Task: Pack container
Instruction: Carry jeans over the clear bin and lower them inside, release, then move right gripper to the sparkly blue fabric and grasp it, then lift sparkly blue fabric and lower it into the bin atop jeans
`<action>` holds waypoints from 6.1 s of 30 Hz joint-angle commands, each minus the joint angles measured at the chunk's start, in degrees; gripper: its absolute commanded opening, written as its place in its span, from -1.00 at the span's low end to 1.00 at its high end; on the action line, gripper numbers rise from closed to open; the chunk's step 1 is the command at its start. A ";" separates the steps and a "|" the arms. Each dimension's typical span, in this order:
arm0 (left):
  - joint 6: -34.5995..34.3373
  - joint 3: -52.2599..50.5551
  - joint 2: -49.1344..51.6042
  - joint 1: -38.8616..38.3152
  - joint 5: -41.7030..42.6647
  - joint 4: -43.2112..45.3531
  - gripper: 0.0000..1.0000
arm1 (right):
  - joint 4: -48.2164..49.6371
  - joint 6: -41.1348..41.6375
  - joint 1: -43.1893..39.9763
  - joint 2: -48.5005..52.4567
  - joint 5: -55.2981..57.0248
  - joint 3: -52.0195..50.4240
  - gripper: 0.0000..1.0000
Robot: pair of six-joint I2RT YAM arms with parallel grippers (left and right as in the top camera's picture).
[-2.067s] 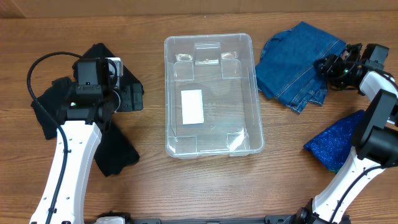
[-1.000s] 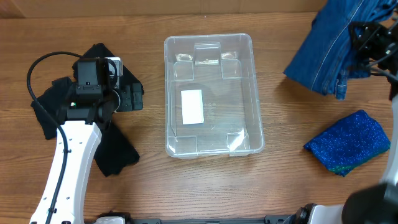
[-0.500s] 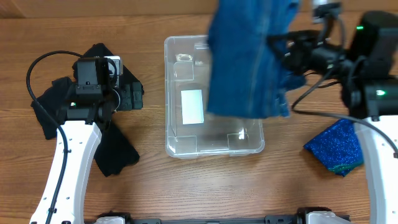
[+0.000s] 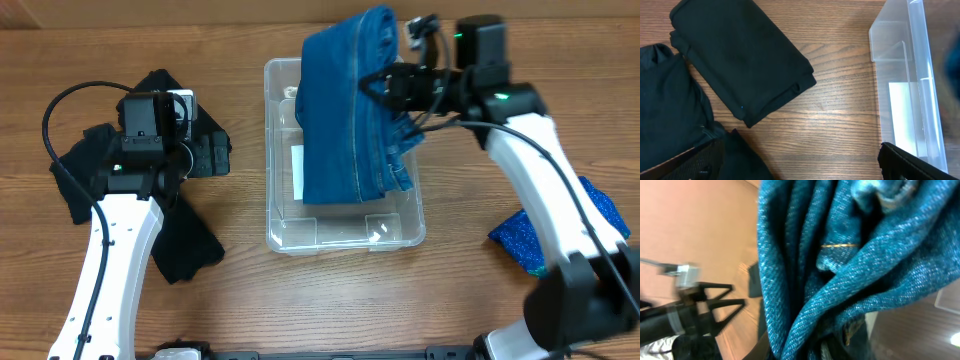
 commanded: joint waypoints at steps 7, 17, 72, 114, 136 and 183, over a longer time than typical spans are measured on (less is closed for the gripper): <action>0.09 1.60 0.17 -0.33 -0.42 0.87 1.00 | 5.44 4.04 6.60 3.87 -6.14 1.42 -0.86; 0.07 1.60 0.17 -0.33 -0.39 1.33 1.00 | -1.64 6.38 6.14 3.87 14.32 1.42 -0.01; 0.07 1.60 0.17 -0.33 -0.37 2.84 1.00 | -27.06 4.42 -70.20 -18.97 23.80 -28.37 1.00; 0.04 1.60 0.17 -0.33 -0.35 2.86 1.00 | 27.15 2.10 -70.27 -16.83 4.04 -62.90 -0.42; 0.04 1.60 0.17 -0.33 -0.37 2.86 1.00 | -7.63 -4.39 -37.07 -16.90 -6.60 -8.52 -0.92; 0.04 1.60 0.17 -0.33 -0.37 2.93 1.00 | 17.33 18.23 9.64 21.79 6.43 -0.50 -0.87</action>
